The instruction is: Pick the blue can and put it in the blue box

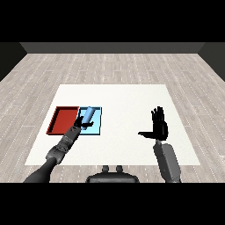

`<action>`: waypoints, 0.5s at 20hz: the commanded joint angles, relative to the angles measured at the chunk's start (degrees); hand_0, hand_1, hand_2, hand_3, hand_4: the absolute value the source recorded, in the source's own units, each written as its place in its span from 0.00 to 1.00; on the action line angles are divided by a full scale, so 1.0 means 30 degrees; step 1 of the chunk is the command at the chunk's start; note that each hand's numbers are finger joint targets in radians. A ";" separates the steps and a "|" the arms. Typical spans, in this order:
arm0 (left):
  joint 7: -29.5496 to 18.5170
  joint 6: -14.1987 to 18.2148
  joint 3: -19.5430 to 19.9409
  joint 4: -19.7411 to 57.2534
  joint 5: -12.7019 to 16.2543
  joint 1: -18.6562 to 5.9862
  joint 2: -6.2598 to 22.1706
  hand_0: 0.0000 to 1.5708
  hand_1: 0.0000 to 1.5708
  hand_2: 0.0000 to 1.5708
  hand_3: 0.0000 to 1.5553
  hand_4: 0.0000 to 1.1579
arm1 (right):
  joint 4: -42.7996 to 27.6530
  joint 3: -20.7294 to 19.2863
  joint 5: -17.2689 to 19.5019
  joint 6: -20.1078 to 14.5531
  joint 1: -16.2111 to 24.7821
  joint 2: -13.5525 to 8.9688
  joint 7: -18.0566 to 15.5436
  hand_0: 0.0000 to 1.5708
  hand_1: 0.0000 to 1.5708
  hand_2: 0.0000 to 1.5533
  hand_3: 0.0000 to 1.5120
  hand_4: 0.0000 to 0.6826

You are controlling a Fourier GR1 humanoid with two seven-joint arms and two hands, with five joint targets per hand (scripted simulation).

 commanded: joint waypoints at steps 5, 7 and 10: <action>-0.0273 0.3275 0.0244 0.0505 -0.0229 0.0807 -0.0208 0.00 0.00 0.00 0.00 0.00 | 0.0135 0.0405 0.0253 0.0449 0.0159 0.0573 -0.0465 0.00 0.00 0.00 0.00 0.00; -0.1553 0.4519 0.1329 -0.0524 0.0749 0.0931 -0.0233 0.00 0.00 0.00 0.00 0.00 | -0.0623 0.0178 0.0102 -0.0334 -0.0409 0.0479 0.0703 0.00 0.00 0.00 0.00 0.00; -0.5178 0.6822 0.2720 -0.3107 0.1990 0.1313 -0.0133 0.00 0.00 0.00 0.00 0.00 | -0.0721 -0.0085 -0.0651 0.0657 -0.0048 0.0192 0.0544 0.00 0.00 0.00 0.00 0.00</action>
